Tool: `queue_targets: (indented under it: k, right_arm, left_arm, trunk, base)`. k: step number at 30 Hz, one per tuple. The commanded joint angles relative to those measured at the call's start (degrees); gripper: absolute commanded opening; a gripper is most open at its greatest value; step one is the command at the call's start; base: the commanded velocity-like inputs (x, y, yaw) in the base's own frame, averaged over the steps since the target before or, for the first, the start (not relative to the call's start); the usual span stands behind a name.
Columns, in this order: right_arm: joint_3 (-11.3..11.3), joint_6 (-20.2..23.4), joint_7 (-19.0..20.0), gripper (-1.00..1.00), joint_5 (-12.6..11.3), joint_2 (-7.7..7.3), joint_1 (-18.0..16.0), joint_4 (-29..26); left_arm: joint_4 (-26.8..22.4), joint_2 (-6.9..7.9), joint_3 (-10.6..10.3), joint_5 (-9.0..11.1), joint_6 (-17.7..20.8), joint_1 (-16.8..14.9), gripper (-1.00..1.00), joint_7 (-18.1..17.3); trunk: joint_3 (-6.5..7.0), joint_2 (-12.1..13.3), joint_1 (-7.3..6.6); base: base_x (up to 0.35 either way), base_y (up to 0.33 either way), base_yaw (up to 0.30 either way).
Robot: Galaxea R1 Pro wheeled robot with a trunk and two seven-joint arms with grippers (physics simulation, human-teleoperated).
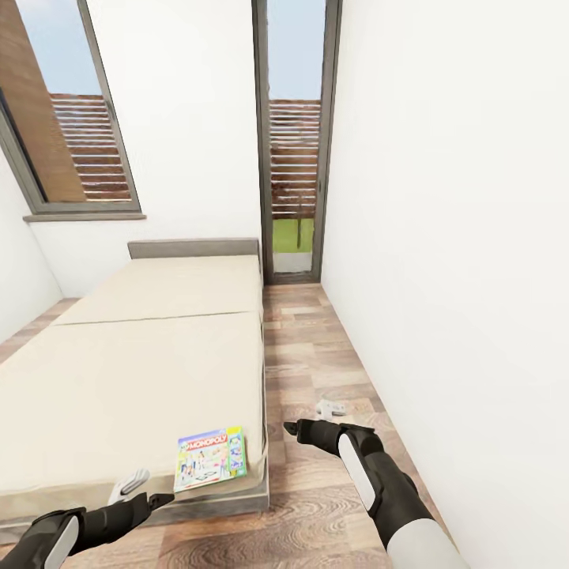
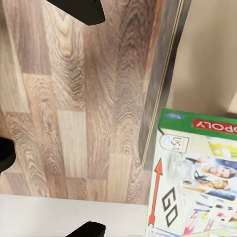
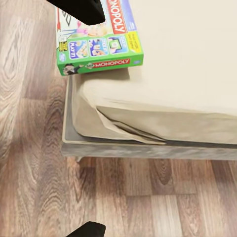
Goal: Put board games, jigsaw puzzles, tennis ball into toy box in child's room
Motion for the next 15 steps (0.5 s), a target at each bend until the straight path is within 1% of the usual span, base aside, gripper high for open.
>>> queue_targets:
  k: [1,2,7,15]
  right_arm:
    - [0.0,0.3,0.1,1.0,0.1,0.01,0.0,-0.1]
    - [0.0,0.3,0.1,1.0,0.1,0.01,0.0,-0.1]
    - [0.0,0.3,0.1,1.0,0.1,0.01,0.0,-0.1]
    - [0.0,0.3,0.1,1.0,0.2,0.01,0.0,-0.1]
  left_arm:
    - [0.0,-0.01,0.1,0.2,0.2,0.0,1.0,-0.5]
    - [0.0,0.0,0.1,0.1,-0.2,0.0,1.0,-1.5]
    - [0.0,0.01,-0.1,-0.1,-0.6,0.0,1.0,-3.7]
    - [0.0,0.08,-0.1,-0.1,-0.9,0.0,1.0,-5.1]
  trunk:
    - [-0.24,-0.4,0.22]
    - [-0.42,-0.8,0.44]
    - [-1.32,-2.8,1.54]
    - [-2.75,-6.1,3.3]
  base:
    - [0.0,0.0,0.0]
    - [0.0,0.0,0.0]
    - [0.0,0.0,0.0]
    - [0.0,0.0,0.0]
